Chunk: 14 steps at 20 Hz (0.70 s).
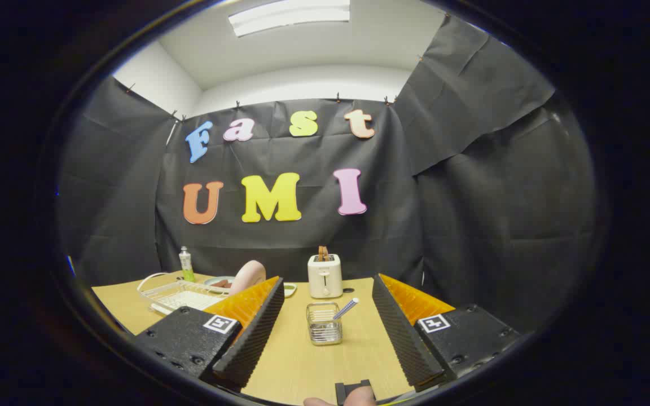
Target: Take the plate from the dish rack, then take the spoon from the basket and place it into the plate.
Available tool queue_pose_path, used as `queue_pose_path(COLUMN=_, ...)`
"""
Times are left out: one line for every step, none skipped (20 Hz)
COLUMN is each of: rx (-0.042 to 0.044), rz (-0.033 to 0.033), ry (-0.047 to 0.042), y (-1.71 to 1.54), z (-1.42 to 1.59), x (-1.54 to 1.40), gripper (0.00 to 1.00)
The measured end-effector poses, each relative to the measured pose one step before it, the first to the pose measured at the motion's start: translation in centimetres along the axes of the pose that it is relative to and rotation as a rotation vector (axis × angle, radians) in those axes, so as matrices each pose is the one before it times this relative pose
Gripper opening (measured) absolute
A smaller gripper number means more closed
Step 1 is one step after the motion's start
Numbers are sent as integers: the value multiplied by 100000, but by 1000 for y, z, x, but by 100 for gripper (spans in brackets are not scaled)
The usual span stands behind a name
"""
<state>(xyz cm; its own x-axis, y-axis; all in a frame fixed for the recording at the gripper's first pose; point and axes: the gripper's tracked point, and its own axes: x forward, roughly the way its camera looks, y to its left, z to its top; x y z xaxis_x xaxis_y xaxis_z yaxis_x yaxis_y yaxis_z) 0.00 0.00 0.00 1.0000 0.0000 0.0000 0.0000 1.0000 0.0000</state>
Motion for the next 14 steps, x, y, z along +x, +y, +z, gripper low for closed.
queue_pose_path(rx=128, rz=78, ry=161, y=6, z=-13, x=-55, gripper=100)
queue_pose_path(rx=123, rz=-12, ry=-99, y=-37, z=-66, x=8, gripper=100)
queue_pose_path(rx=-38, rz=-32, ry=-103, y=15, z=135, x=7, gripper=100)
queue_pose_path(rx=-346, rz=172, ry=89, y=47, z=48, x=50, gripper=100)
queue_pose_path(rx=-368, rz=2, ry=48, y=5, z=-136, x=12, gripper=100)
queue_pose_path(rx=-106, rz=-133, ry=-220, y=-72, z=84, x=-102, gripper=100)
queue_pose_path(rx=75, rz=-69, ry=-361, y=3, z=164, x=-26, gripper=100)
queue_pose_path(rx=-134, rz=-93, ry=62, y=49, z=-68, x=124, gripper=100)
queue_pose_path(rx=10, rz=27, ry=236, y=41, z=-69, x=29, gripper=100)
queue_pose_path(rx=305, rz=42, ry=-41, y=-85, z=-102, x=-153, gripper=100)
queue_pose_path(rx=486, rz=-228, ry=-8, y=-106, z=55, x=-20, gripper=100)
queue_pose_path(rx=481, rz=-5, ry=277, y=-143, z=-50, x=-31, gripper=100)
queue_pose_path(rx=473, rz=16, ry=504, y=-2, z=-127, x=-17, gripper=100)
queue_pose_path(rx=511, rz=-18, ry=463, y=-53, z=-183, x=71, gripper=100)
